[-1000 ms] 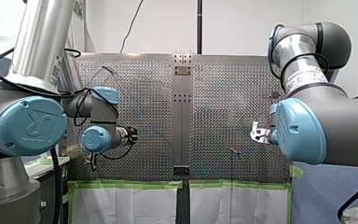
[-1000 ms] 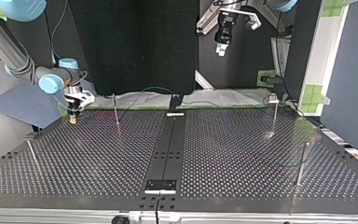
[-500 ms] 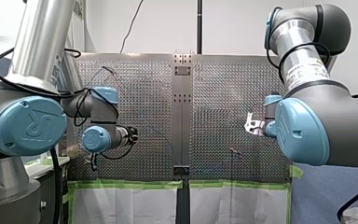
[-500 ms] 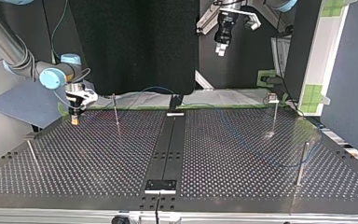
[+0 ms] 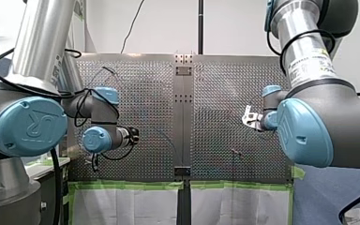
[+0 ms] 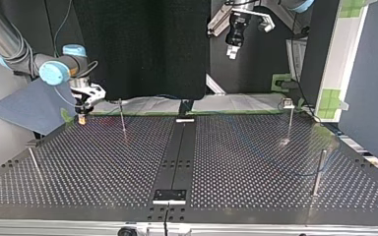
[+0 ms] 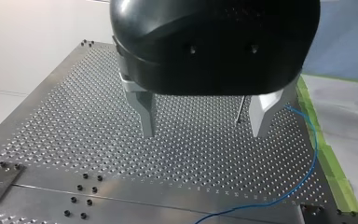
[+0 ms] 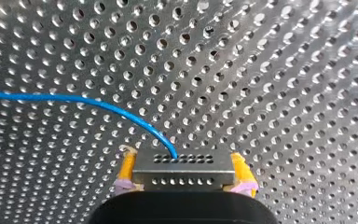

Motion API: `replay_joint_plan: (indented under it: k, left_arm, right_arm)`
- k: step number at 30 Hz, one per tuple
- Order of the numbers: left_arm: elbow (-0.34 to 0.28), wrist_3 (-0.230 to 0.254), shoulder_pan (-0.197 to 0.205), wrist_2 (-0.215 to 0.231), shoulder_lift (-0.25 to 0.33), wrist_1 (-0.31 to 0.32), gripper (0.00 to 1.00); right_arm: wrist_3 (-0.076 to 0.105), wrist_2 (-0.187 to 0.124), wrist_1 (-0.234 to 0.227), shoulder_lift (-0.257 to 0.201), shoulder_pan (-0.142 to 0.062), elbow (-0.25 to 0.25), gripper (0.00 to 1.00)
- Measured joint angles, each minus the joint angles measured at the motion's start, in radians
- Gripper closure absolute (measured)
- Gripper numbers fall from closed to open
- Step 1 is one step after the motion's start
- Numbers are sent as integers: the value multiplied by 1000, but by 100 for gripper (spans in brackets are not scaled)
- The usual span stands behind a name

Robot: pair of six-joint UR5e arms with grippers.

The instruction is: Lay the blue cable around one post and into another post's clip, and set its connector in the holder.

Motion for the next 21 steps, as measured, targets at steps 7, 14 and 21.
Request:
replay_joint_plan:
  k: [7,14,21]
  left_arm:
    - [0,0,0,1,0,-2,1]
    - [0,0,0,1,0,-4,1]
    - [-1,0,0,1,0,-4,1]
  right_arm:
    - [25,-5,-4,-59,-9,51,100]
    - [36,-11,19,-116,-24,37,100]
    - [25,-19,35,-179,-44,19,100]
